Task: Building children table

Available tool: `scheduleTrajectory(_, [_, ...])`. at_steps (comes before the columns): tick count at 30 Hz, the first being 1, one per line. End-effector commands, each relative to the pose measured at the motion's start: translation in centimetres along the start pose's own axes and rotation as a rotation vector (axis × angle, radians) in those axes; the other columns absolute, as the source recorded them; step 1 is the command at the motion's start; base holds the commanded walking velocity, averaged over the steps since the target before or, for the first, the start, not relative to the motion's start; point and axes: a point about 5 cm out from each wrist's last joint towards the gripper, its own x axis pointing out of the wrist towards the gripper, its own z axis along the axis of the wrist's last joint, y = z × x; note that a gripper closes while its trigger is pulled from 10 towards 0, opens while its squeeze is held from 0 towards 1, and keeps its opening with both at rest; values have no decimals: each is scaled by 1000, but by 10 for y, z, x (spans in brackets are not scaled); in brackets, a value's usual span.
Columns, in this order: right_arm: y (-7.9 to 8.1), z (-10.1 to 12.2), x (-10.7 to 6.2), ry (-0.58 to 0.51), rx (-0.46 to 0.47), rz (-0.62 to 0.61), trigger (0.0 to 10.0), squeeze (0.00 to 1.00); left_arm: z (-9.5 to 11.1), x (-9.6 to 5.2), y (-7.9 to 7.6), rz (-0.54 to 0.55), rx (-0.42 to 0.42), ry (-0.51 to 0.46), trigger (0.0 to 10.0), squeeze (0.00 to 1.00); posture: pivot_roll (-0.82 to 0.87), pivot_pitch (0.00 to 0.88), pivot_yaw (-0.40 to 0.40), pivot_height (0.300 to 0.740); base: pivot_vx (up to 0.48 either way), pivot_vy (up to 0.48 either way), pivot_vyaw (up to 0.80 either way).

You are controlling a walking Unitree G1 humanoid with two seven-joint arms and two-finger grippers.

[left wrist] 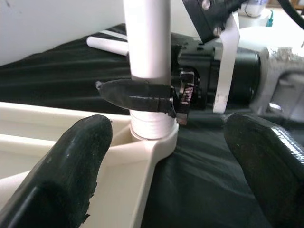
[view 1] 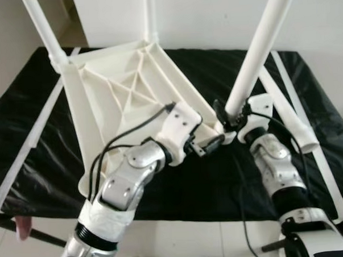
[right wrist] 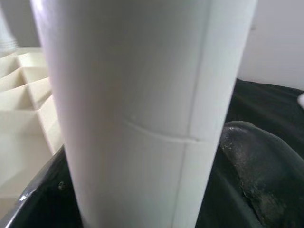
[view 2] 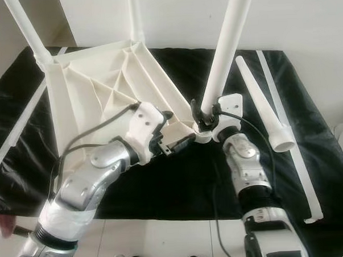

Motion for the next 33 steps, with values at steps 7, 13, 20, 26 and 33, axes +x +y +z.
scheduleTrajectory(7, [-1,-5,-1,46,6,167,0,0,-3,1,-6,-19,18,8,10000,0,-91,162,1,740,0,0,0])
scheduleTrajectory(13, [-4,-14,-3,83,24,150,0,0,-3,1,-8,-26,24,2,10000,0,-86,157,-4,740,0,0,0])
scheduleTrajectory(20, [-7,-18,-5,103,36,137,0,0,-2,0,-9,-29,24,-1,10000,0,-88,152,-3,740,0,0,0])
scheduleTrajectory(26, [-7,-21,-7,112,61,83,10000,0,-3,0,-11,-41,25,-4,10000,0,-93,140,-4,740,0,0,0])
scheduleTrajectory(33, [-6,-25,-7,152,61,-59,10000,0,-4,-1,-13,-47,28,-4,10000,0,-91,130,-9,740,0,0,0])
